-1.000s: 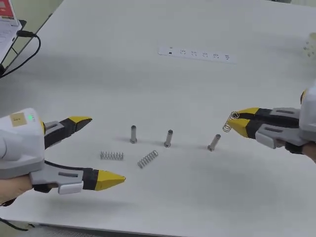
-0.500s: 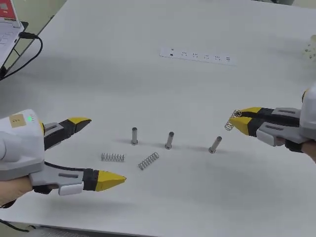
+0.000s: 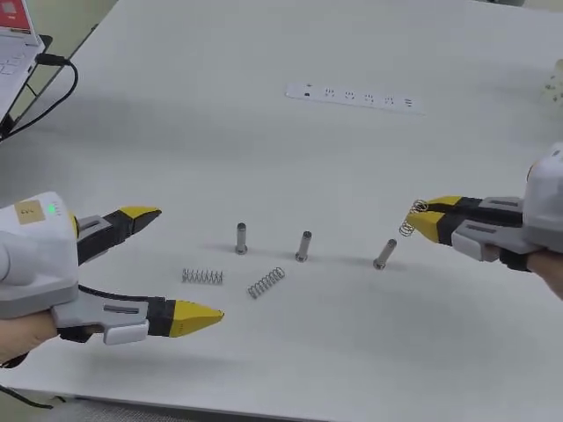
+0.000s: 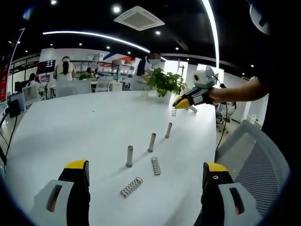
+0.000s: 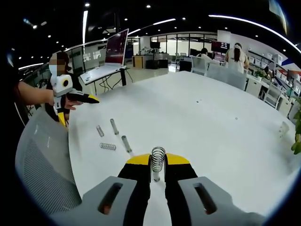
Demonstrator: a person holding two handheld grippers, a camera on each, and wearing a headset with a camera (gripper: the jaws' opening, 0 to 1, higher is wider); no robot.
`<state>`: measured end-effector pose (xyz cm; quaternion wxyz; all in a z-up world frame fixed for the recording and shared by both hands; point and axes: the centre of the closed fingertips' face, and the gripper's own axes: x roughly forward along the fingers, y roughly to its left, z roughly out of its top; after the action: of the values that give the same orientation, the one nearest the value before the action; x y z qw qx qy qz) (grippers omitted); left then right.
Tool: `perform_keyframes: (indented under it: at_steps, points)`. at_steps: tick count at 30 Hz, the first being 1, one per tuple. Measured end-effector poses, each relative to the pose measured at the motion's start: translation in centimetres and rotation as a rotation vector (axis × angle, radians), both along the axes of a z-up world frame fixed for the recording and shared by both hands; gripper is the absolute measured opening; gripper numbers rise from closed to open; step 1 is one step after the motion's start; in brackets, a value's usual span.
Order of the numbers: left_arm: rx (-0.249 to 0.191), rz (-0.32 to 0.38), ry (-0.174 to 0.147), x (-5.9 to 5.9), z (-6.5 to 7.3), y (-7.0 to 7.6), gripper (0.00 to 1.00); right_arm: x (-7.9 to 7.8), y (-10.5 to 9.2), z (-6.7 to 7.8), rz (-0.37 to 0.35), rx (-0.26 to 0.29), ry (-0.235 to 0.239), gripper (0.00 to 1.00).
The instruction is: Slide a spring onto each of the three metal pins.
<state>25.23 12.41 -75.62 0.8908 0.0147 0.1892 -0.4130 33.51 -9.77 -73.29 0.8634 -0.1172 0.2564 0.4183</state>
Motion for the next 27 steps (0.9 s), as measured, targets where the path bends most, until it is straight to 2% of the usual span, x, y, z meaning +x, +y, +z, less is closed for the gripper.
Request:
perform_keyframes:
  at_steps: [12,27]
  points:
    - [0.001,0.008,0.007,-0.1,-0.2,0.2,0.98,0.2,0.8,-0.8,0.001,0.004,0.017,0.08]
    - [-0.002,0.024,0.014,-0.2,-0.4,0.7,0.98,0.0,0.7,-1.8,-0.006,0.001,0.045,0.08]
